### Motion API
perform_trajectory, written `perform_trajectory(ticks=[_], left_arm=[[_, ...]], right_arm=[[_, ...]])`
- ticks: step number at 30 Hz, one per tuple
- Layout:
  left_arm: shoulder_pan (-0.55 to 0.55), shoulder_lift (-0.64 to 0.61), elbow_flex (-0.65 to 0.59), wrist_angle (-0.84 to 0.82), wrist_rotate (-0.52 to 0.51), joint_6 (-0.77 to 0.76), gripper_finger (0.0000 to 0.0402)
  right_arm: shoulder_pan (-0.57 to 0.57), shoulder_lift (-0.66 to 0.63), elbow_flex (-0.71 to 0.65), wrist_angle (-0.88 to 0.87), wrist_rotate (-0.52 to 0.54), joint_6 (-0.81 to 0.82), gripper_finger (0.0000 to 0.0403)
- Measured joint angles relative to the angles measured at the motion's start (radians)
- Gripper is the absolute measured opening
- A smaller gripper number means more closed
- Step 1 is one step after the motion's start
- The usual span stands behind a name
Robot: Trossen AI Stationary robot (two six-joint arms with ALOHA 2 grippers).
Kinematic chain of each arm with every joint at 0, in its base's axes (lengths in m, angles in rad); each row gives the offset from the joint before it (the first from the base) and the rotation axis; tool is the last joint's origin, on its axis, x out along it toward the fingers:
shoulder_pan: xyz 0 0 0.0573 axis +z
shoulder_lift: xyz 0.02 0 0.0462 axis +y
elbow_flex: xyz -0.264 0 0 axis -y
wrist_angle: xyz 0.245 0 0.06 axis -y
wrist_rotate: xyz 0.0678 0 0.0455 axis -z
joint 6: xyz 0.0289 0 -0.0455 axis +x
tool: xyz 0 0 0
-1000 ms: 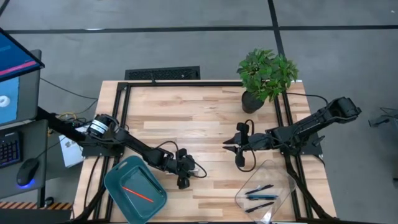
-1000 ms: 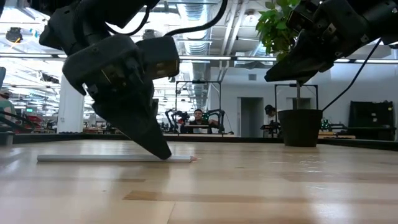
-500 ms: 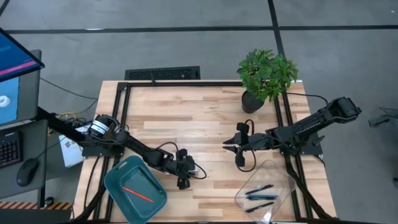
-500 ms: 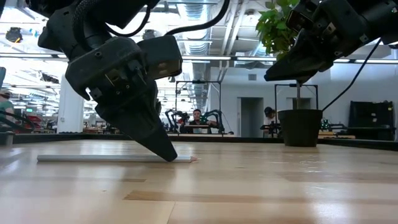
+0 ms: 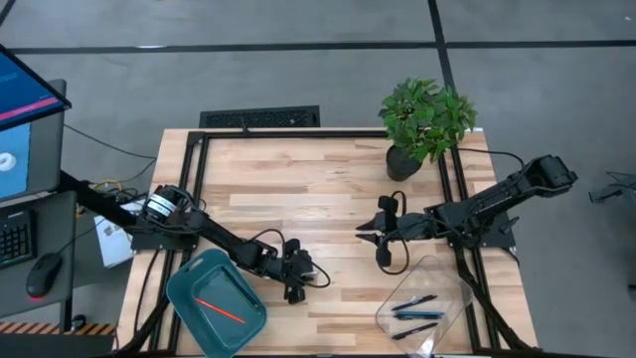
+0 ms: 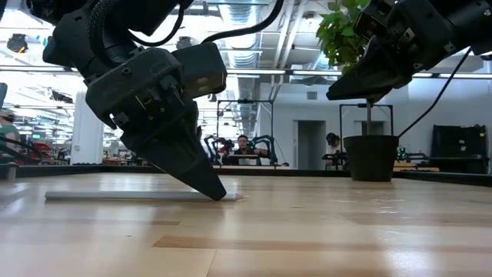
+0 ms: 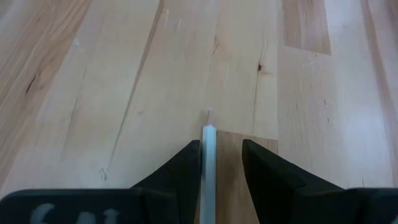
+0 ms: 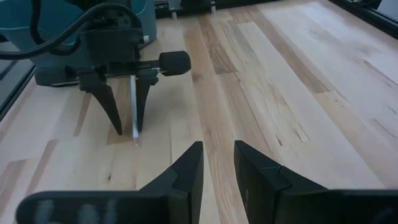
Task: Sort pens & pencils
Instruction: Put the white pencil in the blue bin
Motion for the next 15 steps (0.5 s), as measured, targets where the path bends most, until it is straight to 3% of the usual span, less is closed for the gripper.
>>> perform_trajectory(ticks=[15], left_arm=[[0.002,0.054,0.003,0.043,-0.024,-0.001,0.0114]], right_arm=[[0.0,0.0,-0.001,-0.001,0.0,0.0,0.0113]])
